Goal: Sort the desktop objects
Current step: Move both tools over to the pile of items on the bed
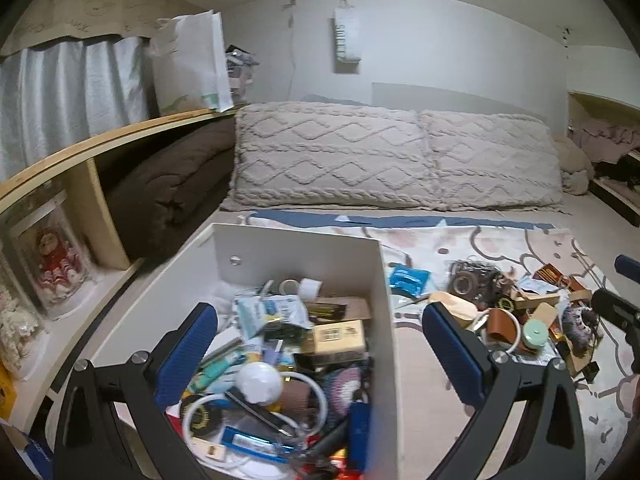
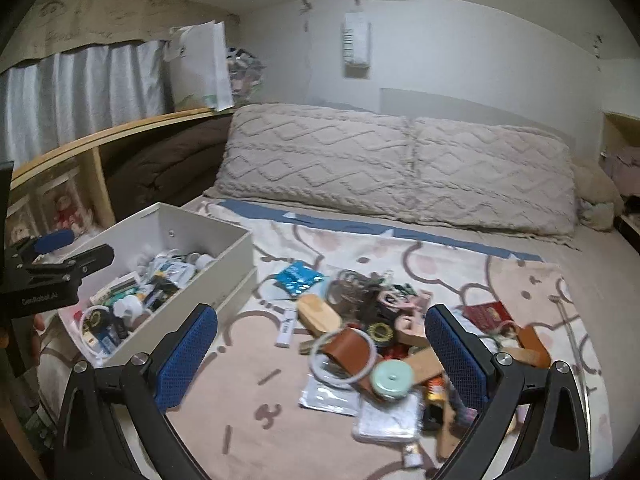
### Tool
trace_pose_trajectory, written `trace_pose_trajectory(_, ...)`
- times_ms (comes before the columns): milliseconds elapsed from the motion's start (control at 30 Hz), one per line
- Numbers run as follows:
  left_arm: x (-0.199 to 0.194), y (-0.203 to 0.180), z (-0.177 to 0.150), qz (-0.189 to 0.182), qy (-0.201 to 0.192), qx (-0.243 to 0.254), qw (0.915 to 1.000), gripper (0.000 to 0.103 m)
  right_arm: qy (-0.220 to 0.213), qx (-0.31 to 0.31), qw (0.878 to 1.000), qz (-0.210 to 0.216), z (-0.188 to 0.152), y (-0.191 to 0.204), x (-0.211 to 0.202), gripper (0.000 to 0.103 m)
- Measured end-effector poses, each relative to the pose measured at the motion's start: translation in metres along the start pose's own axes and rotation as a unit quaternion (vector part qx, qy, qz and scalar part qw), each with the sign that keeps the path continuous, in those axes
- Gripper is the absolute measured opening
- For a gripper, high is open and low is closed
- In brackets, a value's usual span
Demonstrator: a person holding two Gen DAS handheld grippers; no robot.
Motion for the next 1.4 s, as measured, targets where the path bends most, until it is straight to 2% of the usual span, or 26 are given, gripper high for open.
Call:
trace_pose_trajectory(300, 0.004, -0.036, -0.005, -0.022, -0.005, 0.000, 0.9998, 0.103, -0.011, 0.021, 0.999, -0.045, -0.017, -0.039, -0.020, 0.103)
trace_pose_trajectory(633, 0.006, -0.076, -0.016, -0.051, -0.011, 0.000, 0.9987, 0.103, -0.011, 0.014, 0.997, -0.078, -0.036, -0.063, -0.032, 0.103)
trace_pose_trajectory(833, -0.001, -0.085, -0.019, -0.060, -0.043, -0.032, 0.9967, 0.103, -0.019, 0.009, 0.996, -0.090, -0.042, -0.073, -0.039, 0.103)
trace_pose_trajectory(1033, -0.003, -0.097, -0.022, -0.066, -0.056, -0.026, 0.9959, 0.103, -0.023, 0.013, 0.995, -0.093, -0.048, -0.081, -0.040, 0.103)
trace_pose_trajectory(1400, 0.013, -0.118, -0.043, -0.085, -0.025, -0.012, 0.9960, 0.103, -0.002, 0.025, 0.994, -0.110, -0.069, -0.090, -0.029, 0.103)
Point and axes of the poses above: each gripper's, at about its wrist camera, not at the fingertips, and x roughly the way its jaws point, y to its left, z to its top, the point moved 1 cm from there along x, roughly the way its jaws point, and after that the axes turned 11 degrees about -y, right-handed, at the moved point
